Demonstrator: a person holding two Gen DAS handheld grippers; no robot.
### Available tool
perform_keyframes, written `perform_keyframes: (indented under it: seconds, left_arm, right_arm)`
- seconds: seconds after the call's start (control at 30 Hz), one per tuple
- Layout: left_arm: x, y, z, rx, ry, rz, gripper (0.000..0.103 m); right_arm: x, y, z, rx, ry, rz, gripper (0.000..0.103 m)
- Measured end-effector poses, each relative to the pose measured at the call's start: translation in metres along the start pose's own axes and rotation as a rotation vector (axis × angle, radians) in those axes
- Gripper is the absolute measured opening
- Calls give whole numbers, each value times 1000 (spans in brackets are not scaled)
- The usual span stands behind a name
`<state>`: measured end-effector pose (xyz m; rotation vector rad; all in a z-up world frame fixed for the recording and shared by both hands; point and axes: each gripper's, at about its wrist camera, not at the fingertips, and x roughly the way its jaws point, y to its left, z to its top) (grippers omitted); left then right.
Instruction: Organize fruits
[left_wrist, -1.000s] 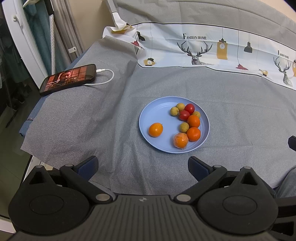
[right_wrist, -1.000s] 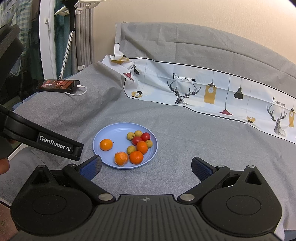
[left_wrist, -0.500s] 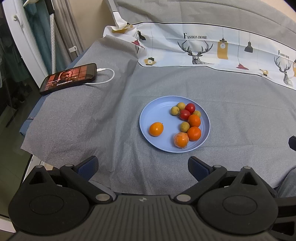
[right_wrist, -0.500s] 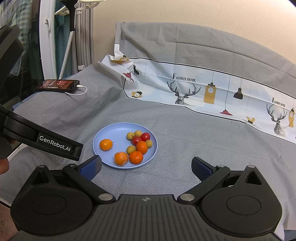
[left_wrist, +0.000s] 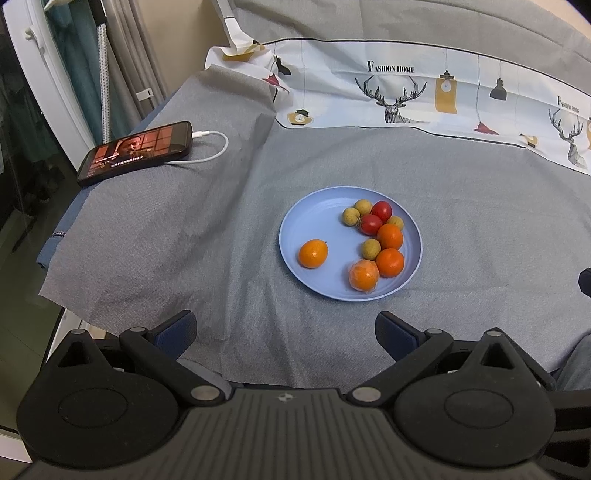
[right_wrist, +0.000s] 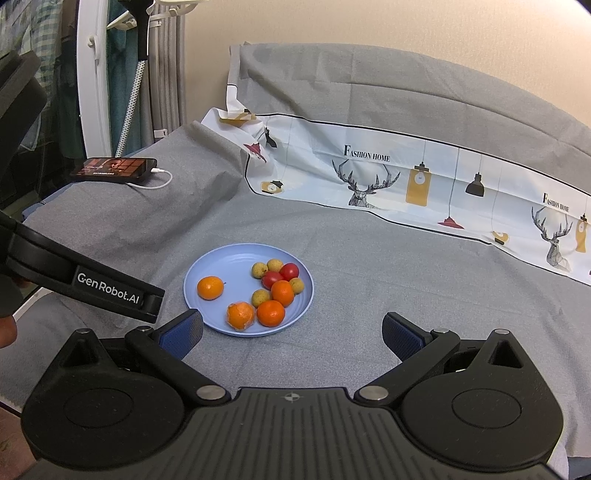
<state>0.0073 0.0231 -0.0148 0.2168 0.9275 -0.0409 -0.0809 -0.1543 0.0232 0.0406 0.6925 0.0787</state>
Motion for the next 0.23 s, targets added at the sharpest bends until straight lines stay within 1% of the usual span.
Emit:
perform_keyframes:
  seconds: [0.1,0.23]
  left_arm:
    - [6,1,2,-7,14,5,103]
    - [8,3,5,-10,6,14,103]
  right_arm:
    - [4,0,0,1,7,-4,102]
    - [8,2,2,1,13,-11,102]
